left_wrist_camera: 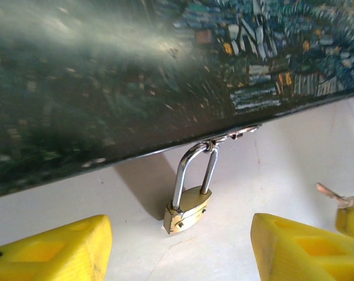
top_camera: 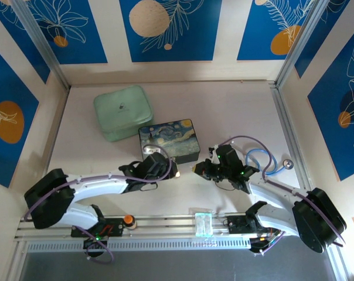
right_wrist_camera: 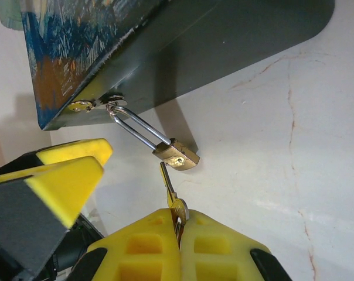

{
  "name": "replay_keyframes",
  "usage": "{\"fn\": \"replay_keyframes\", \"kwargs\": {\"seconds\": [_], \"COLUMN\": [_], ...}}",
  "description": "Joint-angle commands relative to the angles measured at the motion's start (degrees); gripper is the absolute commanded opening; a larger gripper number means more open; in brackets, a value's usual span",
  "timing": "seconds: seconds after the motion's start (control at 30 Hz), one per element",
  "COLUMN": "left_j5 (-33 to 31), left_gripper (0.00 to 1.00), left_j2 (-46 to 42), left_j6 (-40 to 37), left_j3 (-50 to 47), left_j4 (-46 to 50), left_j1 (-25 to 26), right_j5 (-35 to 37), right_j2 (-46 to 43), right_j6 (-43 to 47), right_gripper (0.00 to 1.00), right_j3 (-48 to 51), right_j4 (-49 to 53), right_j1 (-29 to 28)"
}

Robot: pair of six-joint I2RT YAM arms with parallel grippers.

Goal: Unlock the padlock with the key

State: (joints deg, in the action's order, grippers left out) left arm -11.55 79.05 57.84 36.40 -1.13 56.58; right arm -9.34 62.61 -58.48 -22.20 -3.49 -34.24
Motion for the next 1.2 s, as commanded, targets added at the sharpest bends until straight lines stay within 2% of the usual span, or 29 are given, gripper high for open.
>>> {"fn": "replay_keyframes", "kwargs": {"seconds": [0.0, 0.13, 0.23, 0.37, 0.47, 0.57, 0.87, 1.17], "left_j5": [-2.68, -3.28, -5.62, -6.38, -7.3, -6.39, -6.47, -5.72], "left_gripper": [0.63, 0.62, 0.63, 0.61, 0.56, 0.46, 0.42, 0.23], "left_j2": [2.16, 4.75, 7.37, 10.82, 11.99, 13.16, 15.97, 15.15], "left_j6": [-3.44, -3.86, -4.39, -2.2, -0.41, -0.1, 0.49, 0.83], "left_j3": [1.82, 0.86, 2.98, 3.24, 2.0, 1.93, 3.07, 1.75], "left_j4": [-0.36, -5.28, -3.49, -3.61, -5.76, -7.77, -8.41, -12.3], "left_j1": [0.9, 1.7, 3.98, 4.5, 4.46, 4.46, 4.51, 4.51], "right_j5": [0.55, 0.64, 0.47, 0.3, -0.03, -0.04, -0.6, -0.4], "right_j2": [0.23, 0.5, 0.5, 0.57, 0.58, 0.74, 3.97, 6.79], "right_j6": [0.63, 0.65, 0.17, -0.14, -0.27, -0.26, -0.58, -1.71], "right_gripper": [0.01, 0.01, 0.01, 0.01, 0.01, 0.0, 0.0, 0.0], "right_j3": [-1.68, -1.54, -0.93, -0.19, 0.04, 0.14, -0.48, -0.07], "right_j4": [0.92, 1.47, 1.39, 1.48, 1.78, 2.23, 0.16, -2.87], "right_j1": [0.23, 0.31, 0.31, 0.24, 0.31, 0.31, -0.53, -2.37]}}
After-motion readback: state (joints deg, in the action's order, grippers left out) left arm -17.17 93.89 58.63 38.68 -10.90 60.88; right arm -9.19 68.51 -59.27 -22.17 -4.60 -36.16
